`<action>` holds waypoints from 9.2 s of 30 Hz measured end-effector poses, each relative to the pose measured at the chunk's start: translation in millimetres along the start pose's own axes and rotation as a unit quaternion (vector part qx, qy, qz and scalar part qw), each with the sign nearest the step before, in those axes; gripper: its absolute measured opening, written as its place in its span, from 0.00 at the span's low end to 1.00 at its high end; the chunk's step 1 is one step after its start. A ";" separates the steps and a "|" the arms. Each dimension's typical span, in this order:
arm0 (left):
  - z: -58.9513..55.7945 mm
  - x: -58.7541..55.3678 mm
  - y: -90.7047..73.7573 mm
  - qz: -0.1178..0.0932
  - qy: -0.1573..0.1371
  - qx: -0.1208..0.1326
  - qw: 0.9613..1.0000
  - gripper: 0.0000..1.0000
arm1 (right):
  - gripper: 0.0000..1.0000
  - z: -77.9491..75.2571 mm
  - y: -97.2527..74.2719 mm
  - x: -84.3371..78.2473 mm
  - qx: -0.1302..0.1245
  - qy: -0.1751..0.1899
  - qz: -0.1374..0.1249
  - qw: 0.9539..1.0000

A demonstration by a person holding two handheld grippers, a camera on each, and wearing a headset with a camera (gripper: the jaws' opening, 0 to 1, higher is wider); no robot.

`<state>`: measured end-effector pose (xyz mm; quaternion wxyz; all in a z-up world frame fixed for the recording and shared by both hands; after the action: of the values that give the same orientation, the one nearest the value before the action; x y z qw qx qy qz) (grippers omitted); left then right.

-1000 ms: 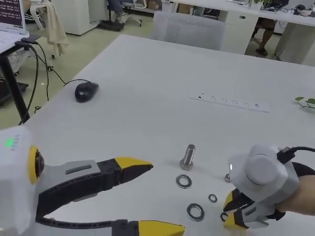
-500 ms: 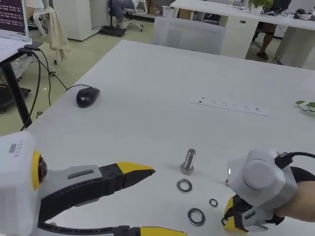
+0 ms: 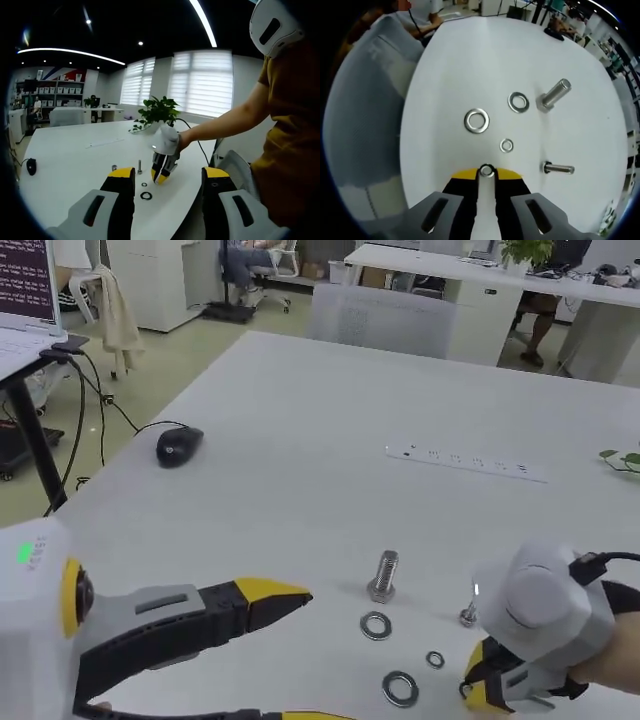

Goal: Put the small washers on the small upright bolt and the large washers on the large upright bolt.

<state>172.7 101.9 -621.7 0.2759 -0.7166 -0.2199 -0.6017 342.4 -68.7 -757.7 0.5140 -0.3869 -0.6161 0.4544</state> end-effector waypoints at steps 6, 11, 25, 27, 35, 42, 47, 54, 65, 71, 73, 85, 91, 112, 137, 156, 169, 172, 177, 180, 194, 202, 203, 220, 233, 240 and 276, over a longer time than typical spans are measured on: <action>-0.4 -0.5 2.3 0.001 0.001 -0.002 1.000 0.53 | 0.12 -6.4 -10.6 -3.5 -0.009 0.001 0.002 1.000; -0.3 0.5 3.5 0.001 0.002 -0.004 1.000 0.53 | 0.12 -15.7 -24.0 -6.3 -0.021 0.009 -0.003 1.000; 0.4 1.0 8.3 0.002 0.001 -0.010 1.000 0.52 | 0.12 -43.6 -51.1 -10.1 -0.054 0.025 -0.009 0.998; 1.3 0.8 8.8 0.004 0.001 -0.009 1.000 0.52 | 0.12 -47.1 -53.7 -8.9 -0.059 0.024 -0.010 0.998; 3.3 -1.1 11.6 0.006 -0.003 -0.009 1.000 0.52 | 0.12 -62.8 -61.2 -1.6 -0.073 0.021 -0.016 0.997; 7.0 -1.6 12.3 0.004 -0.008 -0.003 1.000 0.52 | 0.12 -70.6 -60.1 5.9 -0.074 0.014 -0.017 0.997; 9.2 -2.6 12.4 0.003 -0.010 0.002 1.000 0.52 | 0.12 -76.0 -58.0 8.9 -0.071 0.009 -0.014 0.997; 10.5 -3.7 13.1 0.003 -0.015 0.009 1.000 0.52 | 0.12 -79.0 -52.4 11.2 -0.065 0.004 -0.011 0.998; 11.0 -5.6 12.6 0.002 -0.021 0.015 1.000 0.52 | 0.12 -81.4 -46.7 9.2 -0.057 0.003 -0.005 0.998; 11.2 -5.4 12.6 0.001 -0.022 0.016 1.000 0.52 | 0.12 -80.9 -42.9 8.0 -0.051 0.001 0.001 0.999; 11.7 -5.5 12.3 0.001 -0.022 0.017 1.000 0.52 | 0.12 -81.3 -40.6 7.0 -0.051 -0.001 0.004 0.999; 13.3 -9.4 10.7 0.006 -0.030 0.022 0.999 0.52 | 0.12 -85.1 -20.8 -0.2 -0.042 -0.002 0.012 0.999; 15.4 -9.9 12.1 0.007 -0.034 0.024 0.999 0.51 | 0.13 -85.3 -8.4 -5.8 -0.036 -0.009 0.012 0.999; 17.5 -10.2 16.6 0.014 -0.032 0.022 0.999 0.51 | 0.15 -83.1 -8.2 -9.2 -0.036 -0.004 -0.010 0.999; -6.9 8.6 -1.1 0.004 0.010 0.018 1.000 0.51 | 0.15 -37.7 -31.7 -14.2 -0.057 0.009 -0.023 0.998; -11.6 6.3 -12.5 0.002 0.011 0.020 1.000 0.52 | 0.16 -10.8 -13.9 12.1 -0.028 -0.016 -0.033 0.999; 3.7 -4.5 -9.5 0.003 -0.002 0.024 1.000 0.52 | 0.17 -15.0 -5.0 21.0 -0.013 -0.027 -0.031 0.999; 6.6 -5.9 -7.4 0.002 -0.006 0.023 1.000 0.52 | 0.17 -16.6 -3.2 20.9 -0.009 -0.026 -0.031 0.999; 9.6 -8.2 -3.1 0.004 -0.009 0.020 1.000 0.52 | 0.19 -16.8 3.2 21.8 0.001 -0.029 -0.027 0.999; 10.5 -6.8 -2.5 -0.002 -0.012 0.020 1.000 0.52 | 0.19 -19.3 8.0 21.9 0.001 -0.035 -0.019 0.999; 15.4 -11.0 -1.9 -0.003 -0.023 0.028 0.999 0.52 | 0.20 -28.0 21.3 24.9 0.025 -0.041 0.000 0.999; 17.6 -11.4 0.4 -0.004 -0.026 0.030 0.999 0.52 | 0.19 -29.3 21.6 24.2 0.041 -0.044 0.008 0.998; 17.5 -11.7 0.9 -0.004 -0.026 0.030 0.999 0.52 | 0.19 -29.2 21.7 24.2 0.042 -0.045 0.008 0.998; 14.7 -10.8 4.4 -0.001 -0.023 0.027 0.999 0.52 | 0.12 -29.9 22.2 25.6 0.033 -0.042 0.018 0.998; 16.1 -8.9 9.7 0.009 -0.015 0.018 1.000 0.52 | 0.12 -31.3 15.3 17.4 0.024 -0.019 0.003 1.000; 15.8 -7.6 13.4 0.009 -0.014 0.010 1.000 0.52 | 0.12 -32.1 -2.5 3.2 0.012 -0.004 -0.001 1.000; 14.8 -7.2 17.5 0.002 -0.021 0.003 1.000 0.52 | 0.12 -76.6 -52.8 8.4 -0.060 0.003 -0.002 0.998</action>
<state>193.7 98.7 -633.0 0.2746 -0.7287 -0.2260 -0.5853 415.9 -63.6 -700.3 0.4926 -0.4175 -0.6415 0.4141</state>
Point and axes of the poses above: the centre of the closed fingertips' face, and the gripper's own axes: y roughly forward along the fingers, z roughly to its left, x roughly out of its top, the point moved 6 cm from there along -y, roughly backward along the fingers, and after that the axes turned 1 degree about y, right-handed, at the moved point
